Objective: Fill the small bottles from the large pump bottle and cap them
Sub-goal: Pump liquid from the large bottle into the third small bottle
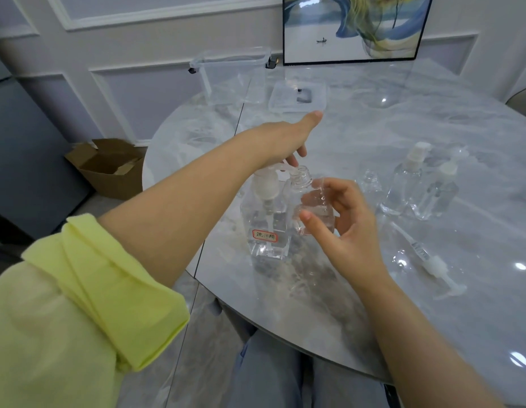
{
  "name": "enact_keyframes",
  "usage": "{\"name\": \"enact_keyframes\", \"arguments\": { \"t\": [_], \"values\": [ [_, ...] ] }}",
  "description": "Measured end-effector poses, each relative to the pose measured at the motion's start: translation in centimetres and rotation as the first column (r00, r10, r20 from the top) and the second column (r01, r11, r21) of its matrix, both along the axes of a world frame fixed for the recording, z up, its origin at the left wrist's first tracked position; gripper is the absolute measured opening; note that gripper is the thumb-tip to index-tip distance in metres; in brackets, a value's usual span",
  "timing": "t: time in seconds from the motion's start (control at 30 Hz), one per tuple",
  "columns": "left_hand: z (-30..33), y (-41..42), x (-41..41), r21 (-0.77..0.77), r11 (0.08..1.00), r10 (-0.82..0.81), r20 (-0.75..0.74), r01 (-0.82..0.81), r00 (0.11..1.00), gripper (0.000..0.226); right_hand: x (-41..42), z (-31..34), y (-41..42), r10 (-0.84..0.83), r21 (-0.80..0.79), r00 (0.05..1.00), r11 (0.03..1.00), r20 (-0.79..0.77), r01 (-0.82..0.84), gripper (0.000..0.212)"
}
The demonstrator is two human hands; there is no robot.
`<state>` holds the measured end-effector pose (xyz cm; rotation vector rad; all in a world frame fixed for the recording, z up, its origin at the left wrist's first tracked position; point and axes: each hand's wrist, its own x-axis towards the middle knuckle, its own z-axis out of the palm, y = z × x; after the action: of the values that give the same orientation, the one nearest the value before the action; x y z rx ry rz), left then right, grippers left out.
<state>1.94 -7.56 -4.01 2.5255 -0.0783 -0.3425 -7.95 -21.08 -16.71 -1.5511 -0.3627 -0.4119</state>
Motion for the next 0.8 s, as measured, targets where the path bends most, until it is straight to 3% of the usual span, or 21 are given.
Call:
{"name": "enact_keyframes", "arguments": {
  "t": [0.43,0.8],
  "values": [
    [0.32,-0.32,0.17,0.026,1.000,-0.001,-0.035,0.002,0.999,0.077,-0.17,-0.01,0.00,-0.008,0.013,1.000,1.000,0.004,0.008,0.040],
    [0.30,-0.11,-0.24,-0.061,0.997,0.048,-0.084,-0.053,0.995,0.078,-0.20,0.22,0.01,-0.010,-0.030,1.000,0.999,0.014,0.011,0.037]
  ]
}}
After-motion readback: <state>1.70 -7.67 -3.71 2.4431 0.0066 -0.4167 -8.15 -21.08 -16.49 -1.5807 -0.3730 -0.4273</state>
